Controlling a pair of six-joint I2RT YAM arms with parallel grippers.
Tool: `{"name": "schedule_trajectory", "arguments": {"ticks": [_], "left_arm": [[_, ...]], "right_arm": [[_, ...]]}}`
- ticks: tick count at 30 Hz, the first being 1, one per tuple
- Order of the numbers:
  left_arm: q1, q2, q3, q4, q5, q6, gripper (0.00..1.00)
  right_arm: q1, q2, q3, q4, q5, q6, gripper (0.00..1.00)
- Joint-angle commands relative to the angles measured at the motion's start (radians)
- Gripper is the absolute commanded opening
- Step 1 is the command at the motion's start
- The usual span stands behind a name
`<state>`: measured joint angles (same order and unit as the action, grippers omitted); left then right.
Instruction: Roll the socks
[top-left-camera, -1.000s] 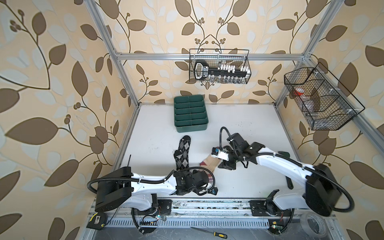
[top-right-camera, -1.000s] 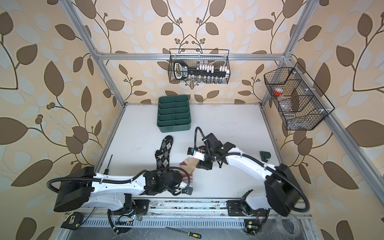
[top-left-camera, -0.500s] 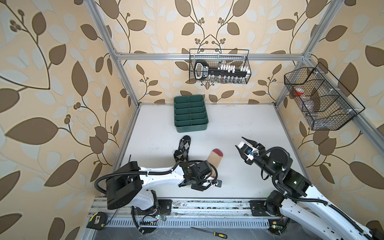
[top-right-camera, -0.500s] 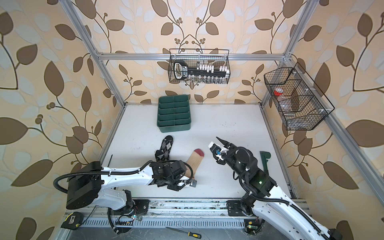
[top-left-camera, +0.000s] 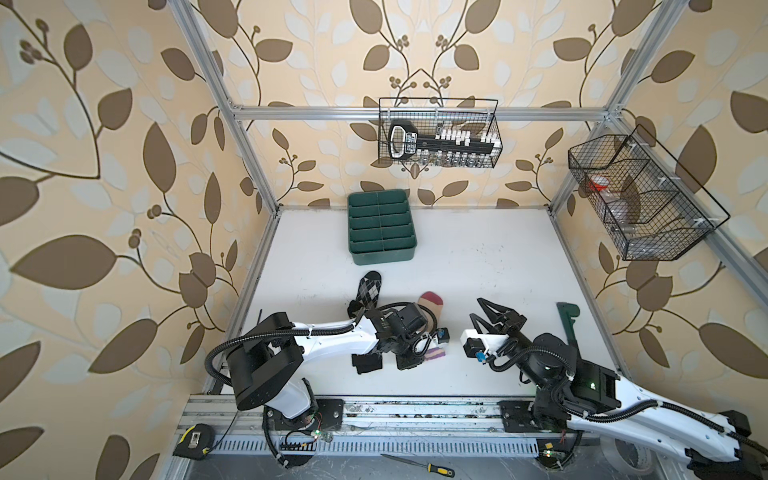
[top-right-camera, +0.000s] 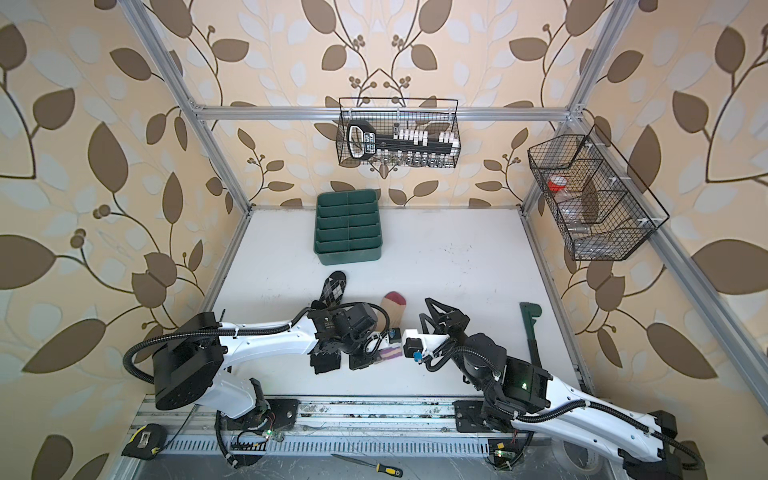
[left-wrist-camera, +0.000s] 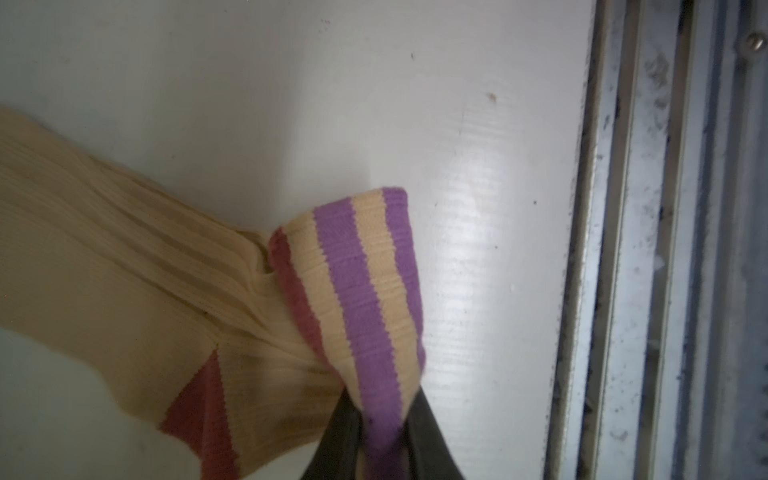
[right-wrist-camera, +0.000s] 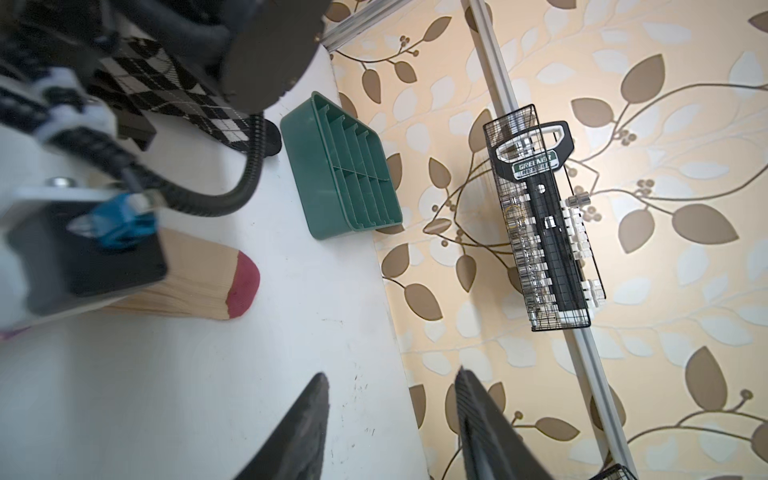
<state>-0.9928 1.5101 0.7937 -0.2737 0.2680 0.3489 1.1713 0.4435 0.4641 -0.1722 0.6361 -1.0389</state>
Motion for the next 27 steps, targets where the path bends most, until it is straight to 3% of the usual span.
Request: {"name": "schedule_trajectory", "arguments": {"ticks": [1,7,13,16,19,27], "left_arm": [[0.039,-0.012,-0.051,0.100,0.122,-0.189,0.19],[0.091,-0.002,-0.130,0.246,0.222,-0.376,0.19],[0.092,0.031,-0.175,0.381,0.273,-0.481,0.20],[0.095,0.042,-0.182,0.407,0.293,-0.499,0.20],[0.113,0.037,-0.191,0.430,0.316,-0.525,0.23],[0.126,0.041,-0.212,0.436,0.351,-0.557,0.23]], "right_arm": [[0.099,-0.001,-0.017,-0.084,0.088,-0.053,0.50],[0.339,0.034,-0.119,-0.093,0.229,-0.086,0.52],[0.487,0.116,-0.121,-0.249,0.229,0.071,0.53],[0.547,0.167,-0.155,-0.228,0.227,0.104,0.59],[0.562,0.241,-0.189,-0.116,0.195,0.065,0.65],[0.478,0.450,-0.242,0.084,0.136,-0.026,0.66]]}}
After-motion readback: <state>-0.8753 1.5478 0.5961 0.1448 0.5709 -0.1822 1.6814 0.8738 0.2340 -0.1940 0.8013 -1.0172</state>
